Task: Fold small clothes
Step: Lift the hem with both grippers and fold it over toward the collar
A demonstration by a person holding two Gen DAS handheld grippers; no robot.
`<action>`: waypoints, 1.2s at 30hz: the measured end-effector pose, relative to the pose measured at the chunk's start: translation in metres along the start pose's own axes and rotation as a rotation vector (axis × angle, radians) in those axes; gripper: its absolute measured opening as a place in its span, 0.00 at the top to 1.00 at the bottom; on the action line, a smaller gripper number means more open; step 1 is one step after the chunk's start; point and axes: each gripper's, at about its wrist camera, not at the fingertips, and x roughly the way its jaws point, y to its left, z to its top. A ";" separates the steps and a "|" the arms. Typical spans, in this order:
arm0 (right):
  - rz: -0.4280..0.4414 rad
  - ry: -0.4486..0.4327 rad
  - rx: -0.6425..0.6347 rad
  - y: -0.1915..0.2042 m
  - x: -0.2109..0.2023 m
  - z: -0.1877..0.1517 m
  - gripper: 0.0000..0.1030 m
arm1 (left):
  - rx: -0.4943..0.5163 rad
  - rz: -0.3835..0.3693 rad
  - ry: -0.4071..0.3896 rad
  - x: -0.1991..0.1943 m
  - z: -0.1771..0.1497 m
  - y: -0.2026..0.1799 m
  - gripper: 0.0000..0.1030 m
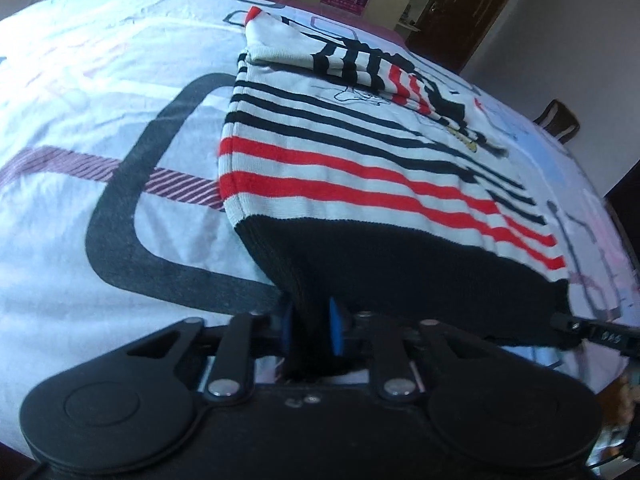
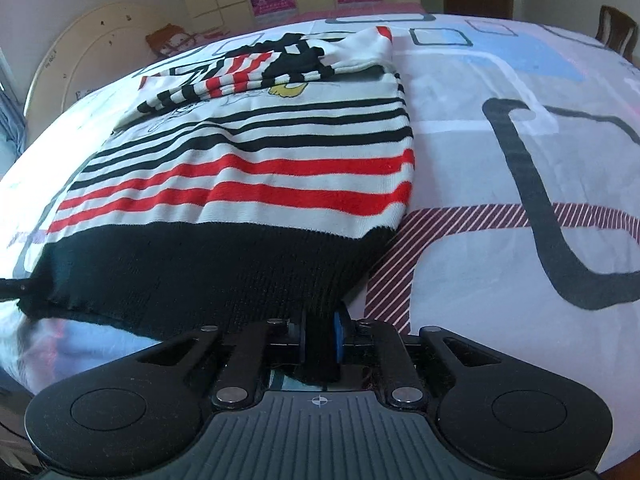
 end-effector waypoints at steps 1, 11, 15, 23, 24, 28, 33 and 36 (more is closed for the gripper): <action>0.007 -0.007 0.009 -0.001 -0.002 0.001 0.89 | -0.007 -0.008 -0.005 -0.001 0.001 0.001 0.90; 0.046 -0.198 0.010 0.002 -0.035 0.055 0.90 | 0.027 -0.078 -0.192 -0.031 0.047 -0.013 0.92; 0.061 -0.272 -0.005 0.000 -0.033 0.091 0.90 | 0.046 -0.092 -0.270 -0.034 0.081 -0.022 0.92; 0.089 -0.375 -0.010 -0.007 0.005 0.177 0.90 | 0.047 -0.092 -0.363 -0.004 0.160 -0.034 0.92; 0.092 -0.380 -0.009 -0.009 0.011 0.187 0.90 | 0.048 -0.089 -0.373 0.002 0.170 -0.036 0.92; 0.099 -0.390 0.009 -0.018 0.044 0.235 0.90 | 0.038 -0.079 -0.401 0.030 0.213 -0.040 0.92; 0.094 -0.363 0.051 -0.031 0.092 0.281 0.90 | 0.021 -0.038 -0.395 0.071 0.259 -0.038 0.92; 0.091 -0.334 0.082 -0.041 0.122 0.300 0.90 | 0.024 -0.007 -0.375 0.096 0.280 -0.036 0.92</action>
